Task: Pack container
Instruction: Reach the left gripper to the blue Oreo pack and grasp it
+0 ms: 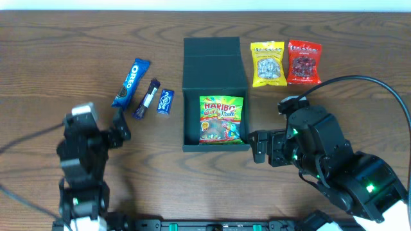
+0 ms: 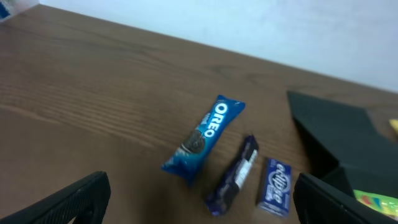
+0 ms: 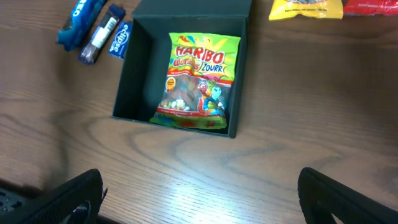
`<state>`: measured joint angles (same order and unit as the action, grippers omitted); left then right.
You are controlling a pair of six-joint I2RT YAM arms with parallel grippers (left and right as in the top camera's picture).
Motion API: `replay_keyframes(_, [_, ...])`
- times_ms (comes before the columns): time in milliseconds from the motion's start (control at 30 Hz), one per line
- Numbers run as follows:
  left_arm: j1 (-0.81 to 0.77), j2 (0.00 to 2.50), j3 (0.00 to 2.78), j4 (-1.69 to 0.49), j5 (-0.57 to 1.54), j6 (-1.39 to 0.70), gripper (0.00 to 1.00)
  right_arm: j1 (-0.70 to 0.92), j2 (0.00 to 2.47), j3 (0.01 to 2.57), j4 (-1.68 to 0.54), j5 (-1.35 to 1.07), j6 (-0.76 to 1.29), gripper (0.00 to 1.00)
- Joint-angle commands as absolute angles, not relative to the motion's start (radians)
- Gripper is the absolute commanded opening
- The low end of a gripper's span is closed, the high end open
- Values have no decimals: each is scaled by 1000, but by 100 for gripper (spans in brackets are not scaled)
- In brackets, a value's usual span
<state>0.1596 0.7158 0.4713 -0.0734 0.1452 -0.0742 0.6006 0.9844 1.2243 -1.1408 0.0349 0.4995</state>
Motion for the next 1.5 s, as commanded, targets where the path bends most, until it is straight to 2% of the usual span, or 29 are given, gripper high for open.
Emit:
replay_keyframes(0, [157,877,595,-67,127,5,95,609,982,1238,-1141,49,489,99])
replay_keyframes(267, [156,1243,869,-90,132,7,95,609,982,1238,-1142,48,489,99])
replay_keyframes(567, [143,1473,1086,-175,131,163,95,609,982,1238,-1141,59,488,99])
replay_keyframes(833, [106,1623,1137,-182,133,233,95,609,982,1238,-1141,83,488,99])
replay_keyframes(1000, [104,1709,1137,-175,265,233,95,609,982,1238,-1145,105,488,99])
replay_keyframes(1467, [106,1775,1136,-173,287,190,95,609,982,1238,-1145,137,488,99])
